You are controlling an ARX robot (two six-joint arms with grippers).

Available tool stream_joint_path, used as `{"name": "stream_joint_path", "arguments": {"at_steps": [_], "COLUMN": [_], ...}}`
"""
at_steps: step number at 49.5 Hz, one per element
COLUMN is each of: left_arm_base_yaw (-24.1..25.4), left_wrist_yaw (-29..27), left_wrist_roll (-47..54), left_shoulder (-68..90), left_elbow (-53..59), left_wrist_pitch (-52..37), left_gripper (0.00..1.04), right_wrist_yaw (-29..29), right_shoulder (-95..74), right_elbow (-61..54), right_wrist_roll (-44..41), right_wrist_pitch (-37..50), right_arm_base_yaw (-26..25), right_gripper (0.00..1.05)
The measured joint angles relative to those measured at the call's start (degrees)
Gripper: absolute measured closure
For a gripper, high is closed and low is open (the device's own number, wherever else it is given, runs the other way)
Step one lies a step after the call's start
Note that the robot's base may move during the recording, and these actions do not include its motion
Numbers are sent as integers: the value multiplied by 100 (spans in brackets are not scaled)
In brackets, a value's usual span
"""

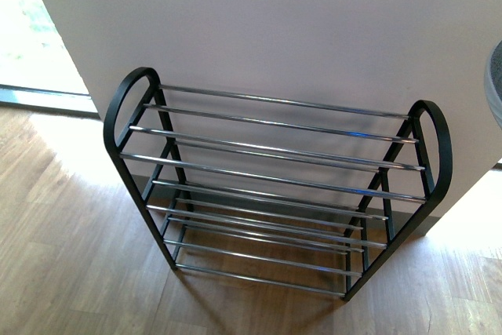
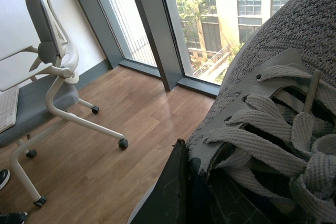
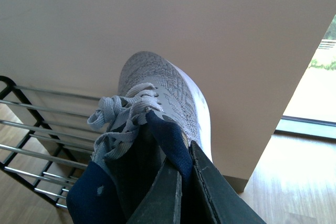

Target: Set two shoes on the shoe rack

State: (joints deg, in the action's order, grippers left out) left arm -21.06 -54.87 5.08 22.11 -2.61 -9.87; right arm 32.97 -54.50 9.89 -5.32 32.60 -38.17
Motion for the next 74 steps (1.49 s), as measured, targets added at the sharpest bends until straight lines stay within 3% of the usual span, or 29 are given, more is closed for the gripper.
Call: {"name": "stream_joint_path", "arguments": {"at_steps": [7,10,14,19,26,39,57,74], "left_arm_base_yaw": [0,0,0,0,0,0,0,0], "left_wrist_yaw": [-2,-2,-2,-2,-2,-2,-2,-2], "left_wrist_roll": [0,0,-2,0,-2,0,0,-2], "left_shoulder": [0,0,0,0,0,0,0,0], "left_elbow": [0,0,0,0,0,0,0,0], "left_wrist_pitch": [0,0,0,0,0,0,0,0], "left_gripper": [103,103,103,103,103,103,103,103], "right_wrist_yaw": [9,284,87,-503,-1257,-1867,-3425,-4376], "right_shoulder": [0,7,107,96,-319,-964,-2094,-3123], "right_elbow": [0,11,271,896,1766,2540,3064,3456], "right_wrist_roll": [0,-164,-170,74,483,1633,2809,3718], "right_wrist_pitch": [0,15,-501,-1464,-1974,-3604,-3351,-3700], "right_arm_base_yaw": [0,-4,179,756,1637,2625,3926,4647], "right_gripper": [103,103,103,103,103,103,103,103]}}
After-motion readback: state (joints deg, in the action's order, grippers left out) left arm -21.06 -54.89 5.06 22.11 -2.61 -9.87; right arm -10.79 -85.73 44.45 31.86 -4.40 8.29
